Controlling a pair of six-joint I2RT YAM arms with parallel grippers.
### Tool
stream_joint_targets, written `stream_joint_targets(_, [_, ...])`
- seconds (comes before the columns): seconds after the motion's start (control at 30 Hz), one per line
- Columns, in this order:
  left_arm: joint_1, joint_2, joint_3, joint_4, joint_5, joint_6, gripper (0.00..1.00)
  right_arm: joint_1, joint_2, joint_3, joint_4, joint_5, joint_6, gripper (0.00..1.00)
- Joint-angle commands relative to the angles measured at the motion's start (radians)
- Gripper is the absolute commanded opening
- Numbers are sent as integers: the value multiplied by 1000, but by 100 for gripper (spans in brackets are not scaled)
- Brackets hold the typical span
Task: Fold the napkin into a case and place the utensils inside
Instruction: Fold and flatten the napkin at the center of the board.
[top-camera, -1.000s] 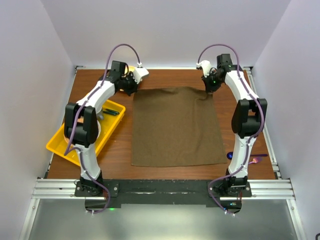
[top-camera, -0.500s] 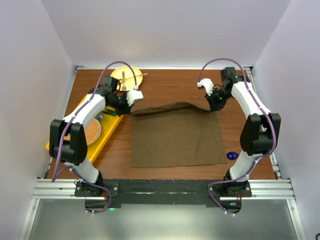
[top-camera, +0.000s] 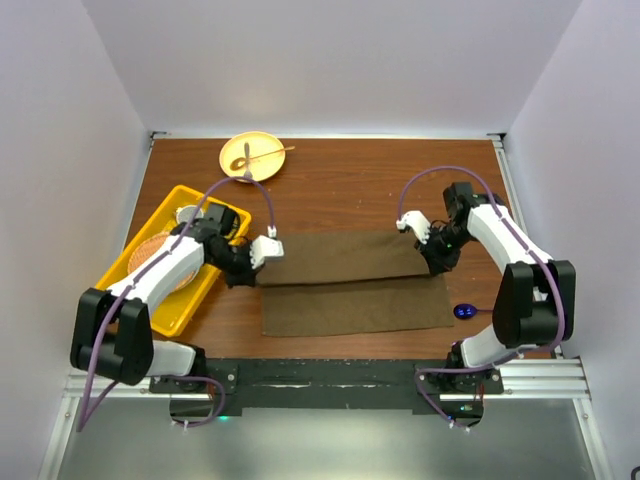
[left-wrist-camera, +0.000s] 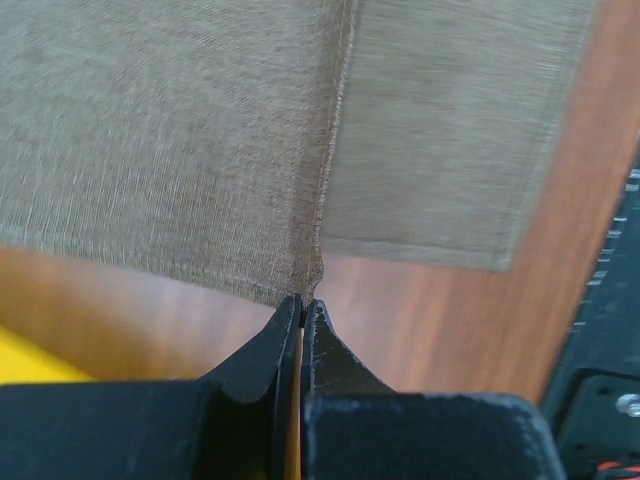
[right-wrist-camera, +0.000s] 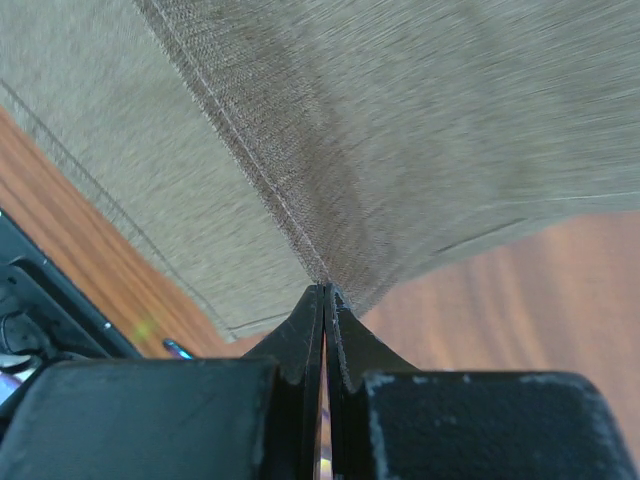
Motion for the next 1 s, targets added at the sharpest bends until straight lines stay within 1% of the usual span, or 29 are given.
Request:
stream_joint_targets(0.0, [-106, -68, -71, 71, -17, -99, 0, -7, -48, -38, 22, 24, -26, 0])
stream_joint_targets(0.13, [-154, -111, -96, 79, -12, -169, 0, -8, -92, -47, -24, 27, -47, 0])
stream_joint_targets(0.27, [-176, -157, -121, 39, 2, -160, 0, -7, -161, -87, -68, 49, -84, 0])
stream_joint_targets(0.43, [-240, -194, -168, 27, -20, -150, 0, -7, -239, -175, -73, 87, -136, 0])
stream_joint_targets(0.67, [-329, -192, -194, 42, -51, -151, 0, -7, -269, -255, -59, 96, -152, 0])
stream_joint_targets(0.8, [-398, -180, -206, 51, -78, -151, 0, -7, -265, -295, -41, 112, -156, 0])
stream_joint_targets(0.93, [-415, -184, -205, 53, -104, -145, 0, -5, -264, -280, -58, 98, -153, 0])
stream_joint_targets(0.97, [-415, -190, -190, 44, -106, -146, 0, -5, -267, -269, -83, 96, -156, 0])
